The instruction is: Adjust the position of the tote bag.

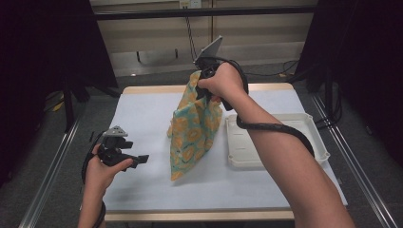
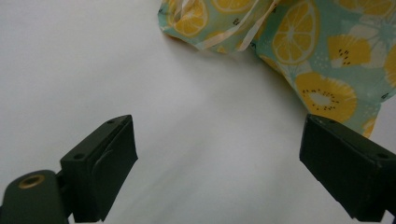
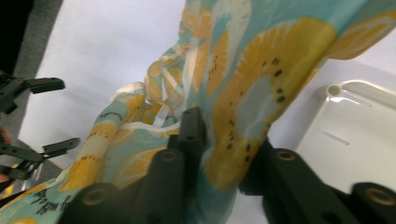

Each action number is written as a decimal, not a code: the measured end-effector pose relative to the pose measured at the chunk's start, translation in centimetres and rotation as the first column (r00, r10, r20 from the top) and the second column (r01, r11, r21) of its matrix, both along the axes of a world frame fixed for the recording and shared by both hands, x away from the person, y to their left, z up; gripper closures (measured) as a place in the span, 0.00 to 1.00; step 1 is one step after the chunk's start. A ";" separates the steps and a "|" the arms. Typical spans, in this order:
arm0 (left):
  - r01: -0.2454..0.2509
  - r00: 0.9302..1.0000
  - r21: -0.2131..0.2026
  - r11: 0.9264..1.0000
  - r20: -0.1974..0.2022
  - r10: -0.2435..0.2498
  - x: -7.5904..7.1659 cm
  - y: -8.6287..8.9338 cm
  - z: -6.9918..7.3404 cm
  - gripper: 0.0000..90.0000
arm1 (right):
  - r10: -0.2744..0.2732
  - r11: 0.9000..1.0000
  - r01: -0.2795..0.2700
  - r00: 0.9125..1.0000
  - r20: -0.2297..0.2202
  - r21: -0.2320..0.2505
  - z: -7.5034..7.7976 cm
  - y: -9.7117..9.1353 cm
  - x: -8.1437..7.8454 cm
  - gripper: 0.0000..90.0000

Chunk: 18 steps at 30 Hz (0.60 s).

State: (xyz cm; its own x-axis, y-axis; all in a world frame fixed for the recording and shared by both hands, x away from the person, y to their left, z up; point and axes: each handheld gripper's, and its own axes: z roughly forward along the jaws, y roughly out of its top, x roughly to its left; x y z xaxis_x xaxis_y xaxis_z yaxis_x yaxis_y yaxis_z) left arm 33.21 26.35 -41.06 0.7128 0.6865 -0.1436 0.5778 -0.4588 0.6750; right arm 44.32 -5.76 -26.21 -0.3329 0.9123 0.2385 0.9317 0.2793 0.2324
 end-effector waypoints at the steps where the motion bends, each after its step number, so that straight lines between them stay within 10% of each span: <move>1: 0.000 1.000 0.003 1.000 0.000 0.000 0.0 0.0 0.0 0.12 | 0.000 1.000 0.000 1.000 0.000 0.000 0.0 0.0 0.0 0.89; 14: 0.000 1.000 -0.003 1.000 0.023 0.000 -0.1 0.0 0.4 0.13 | 0.112 0.994 -0.112 0.994 0.007 -0.007 0.3 0.3 0.1 1.00; 17: -0.004 1.000 -0.005 1.000 0.022 0.004 0.0 0.1 0.3 0.13 | 0.201 0.979 -0.202 0.979 0.031 0.002 0.8 0.6 0.1 1.00; 18: -0.003 1.000 -0.004 1.000 0.021 0.003 0.0 0.1 0.3 0.14 | 0.285 0.958 -0.285 0.957 0.059 -0.005 1.1 0.9 0.0 1.00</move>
State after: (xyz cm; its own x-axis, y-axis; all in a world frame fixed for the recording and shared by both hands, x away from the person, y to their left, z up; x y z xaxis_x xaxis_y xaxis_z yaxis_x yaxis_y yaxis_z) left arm 33.19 26.45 -40.75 0.7137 0.6880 -0.1314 0.5649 -0.4546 0.6886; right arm 44.37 -4.82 -25.14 -0.5927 0.7765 0.2138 0.7981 0.5305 0.2857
